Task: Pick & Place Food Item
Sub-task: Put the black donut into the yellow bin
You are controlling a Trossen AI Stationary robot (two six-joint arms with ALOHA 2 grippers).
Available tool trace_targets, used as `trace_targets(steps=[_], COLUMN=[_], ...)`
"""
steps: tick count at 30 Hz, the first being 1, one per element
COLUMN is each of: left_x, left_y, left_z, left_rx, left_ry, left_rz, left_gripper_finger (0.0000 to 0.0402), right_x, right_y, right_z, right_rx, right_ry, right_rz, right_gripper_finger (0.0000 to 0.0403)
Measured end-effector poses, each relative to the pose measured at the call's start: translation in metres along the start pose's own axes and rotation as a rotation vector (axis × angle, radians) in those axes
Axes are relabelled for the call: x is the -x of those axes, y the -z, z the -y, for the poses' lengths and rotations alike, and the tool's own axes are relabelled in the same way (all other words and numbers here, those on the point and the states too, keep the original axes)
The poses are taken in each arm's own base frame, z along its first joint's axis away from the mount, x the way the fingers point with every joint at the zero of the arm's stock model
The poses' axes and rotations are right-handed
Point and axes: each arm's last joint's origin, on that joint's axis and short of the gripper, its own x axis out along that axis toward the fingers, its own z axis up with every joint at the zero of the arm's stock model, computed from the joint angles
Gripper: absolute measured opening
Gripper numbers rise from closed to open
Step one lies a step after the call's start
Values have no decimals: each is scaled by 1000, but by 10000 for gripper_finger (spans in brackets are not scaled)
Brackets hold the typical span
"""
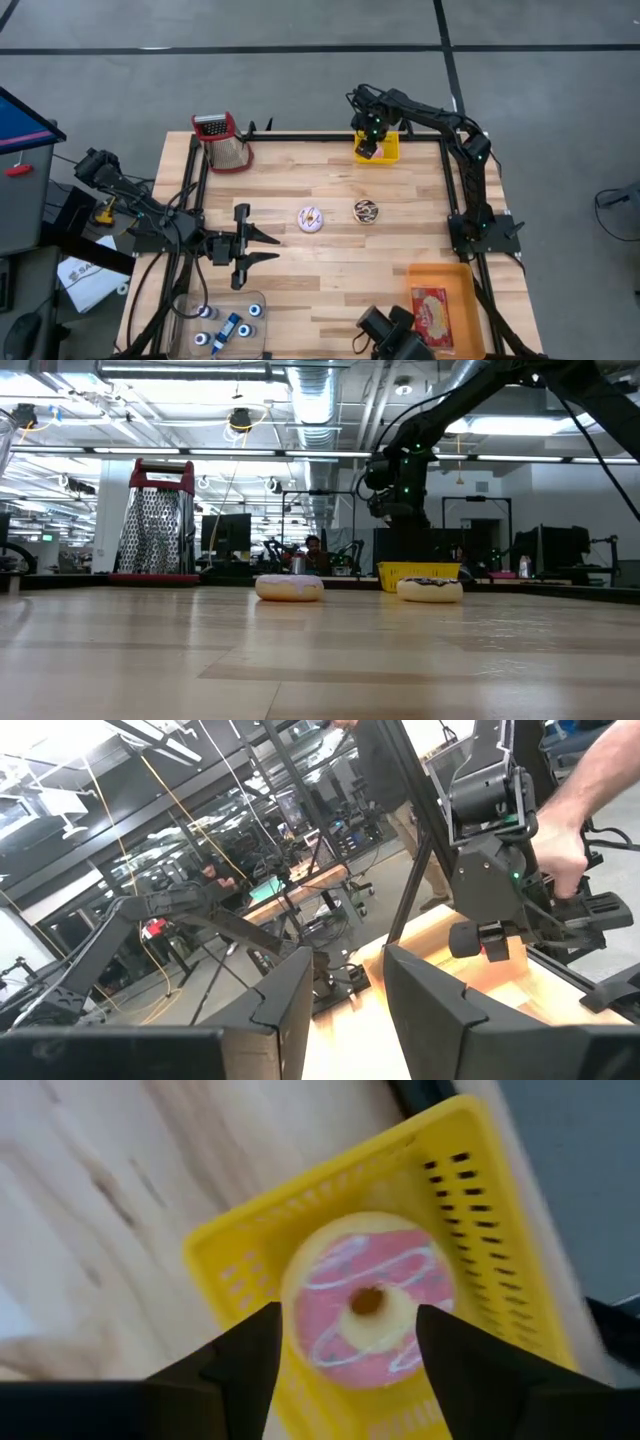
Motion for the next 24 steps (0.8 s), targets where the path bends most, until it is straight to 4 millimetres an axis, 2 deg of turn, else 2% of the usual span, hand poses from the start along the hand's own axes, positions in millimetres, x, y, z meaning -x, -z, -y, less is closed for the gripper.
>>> trace_targets(steps=[4,8,11,14,16,19,22,24], left_x=[0,0,0,0,1,1,1,2], left_y=[0,1,4,8,9,9,8,8], left_z=[0,0,0,0,0,0,2,3], left_rx=[-1,-5,-13,-12,2,13,28,31], left_ry=[1,-12,-51,-86,-104,-104,-90,-85], left_rz=[-1,-16,-66,-125,-137,-139,-134,-131], left_gripper_finger=[120,120,120,120,120,120,120,120], right_x=[14,50,81,100,103,97,81,72], right_y=[2,6,13,27,39,62,83,94], right_z=[-4,-17,-40,-74,-98,-129,-153,-161], right_rx=[-25,-24,-10,22,46,27,-6,-29], right_ry=[-35,-52,-164,-253,-257,-256,-240,-176], right_rz=[34,125,212,236,207,137,85,80], right_gripper_finger=[232,226,220,216,213,211,213,217])
